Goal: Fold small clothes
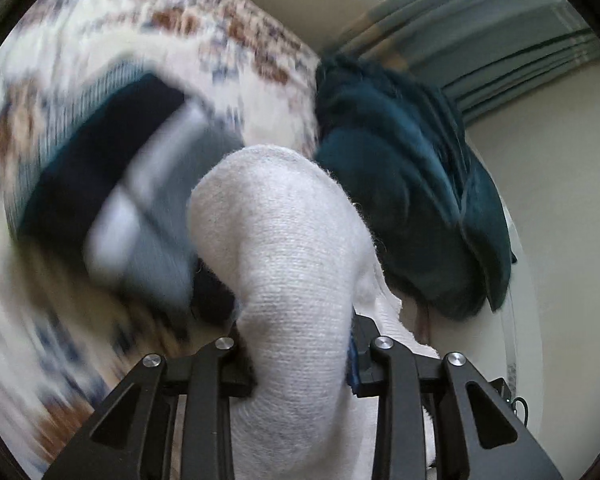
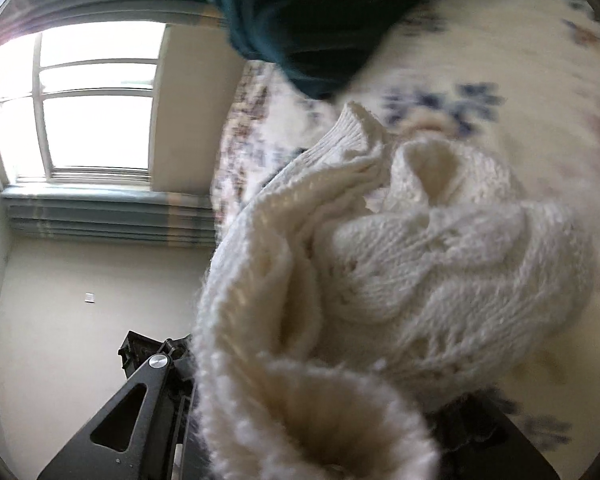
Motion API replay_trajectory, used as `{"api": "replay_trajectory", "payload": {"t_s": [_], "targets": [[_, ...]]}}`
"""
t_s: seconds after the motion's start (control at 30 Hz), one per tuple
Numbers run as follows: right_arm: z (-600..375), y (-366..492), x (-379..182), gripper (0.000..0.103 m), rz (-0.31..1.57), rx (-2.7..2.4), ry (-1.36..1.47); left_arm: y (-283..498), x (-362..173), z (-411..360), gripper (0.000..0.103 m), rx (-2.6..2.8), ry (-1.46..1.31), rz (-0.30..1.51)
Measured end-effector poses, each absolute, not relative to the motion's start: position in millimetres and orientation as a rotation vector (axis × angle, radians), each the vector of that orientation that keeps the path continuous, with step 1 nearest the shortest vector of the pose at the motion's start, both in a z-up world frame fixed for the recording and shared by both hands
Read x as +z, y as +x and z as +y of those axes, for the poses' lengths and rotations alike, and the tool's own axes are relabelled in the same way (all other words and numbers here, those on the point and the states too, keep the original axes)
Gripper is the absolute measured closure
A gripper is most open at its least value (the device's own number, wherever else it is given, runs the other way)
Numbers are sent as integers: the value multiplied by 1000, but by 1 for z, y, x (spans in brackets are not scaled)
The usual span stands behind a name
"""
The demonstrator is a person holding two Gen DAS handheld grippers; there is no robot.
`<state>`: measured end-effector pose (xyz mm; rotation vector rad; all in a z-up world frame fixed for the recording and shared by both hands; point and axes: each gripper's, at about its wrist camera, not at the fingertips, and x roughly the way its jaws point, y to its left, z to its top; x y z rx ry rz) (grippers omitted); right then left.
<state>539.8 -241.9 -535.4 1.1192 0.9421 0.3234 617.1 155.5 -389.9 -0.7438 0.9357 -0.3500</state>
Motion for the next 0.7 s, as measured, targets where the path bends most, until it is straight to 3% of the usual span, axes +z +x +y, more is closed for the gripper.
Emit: {"api": "replay_trajectory", "payload": {"t_s": [0.2, 0.33, 0.4, 0.5, 0.53, 0.6, 0.67, 0.7], "targets": [[-141, 646, -524, 80, 841, 395, 1168, 720, -373, 233, 75, -321, -558, 921], [-72, 716, -546, 80, 819, 413, 1169, 771, -416, 270, 74, -281, -465, 992], [-49, 742, -572, 80, 842, 397, 1168, 785, -449, 282, 71, -255, -453, 1064], [-25, 759, -611, 80, 910, 337, 1128, 782, -470, 299, 54, -254, -485, 1075], [-21, 761, -619, 74, 930, 322, 1110, 778, -470, 304, 49, -256, -502, 1074], [-17, 761, -632, 65, 1003, 292, 1074, 767, -464, 310, 49, -254, -513, 1060], [-21, 753, -633, 46, 1038, 266, 1027, 752, -450, 307, 29, -187, -438, 1038], [-24, 748, -630, 45, 1044, 241, 993, 744, -446, 303, 27, -165, -395, 1027]]}}
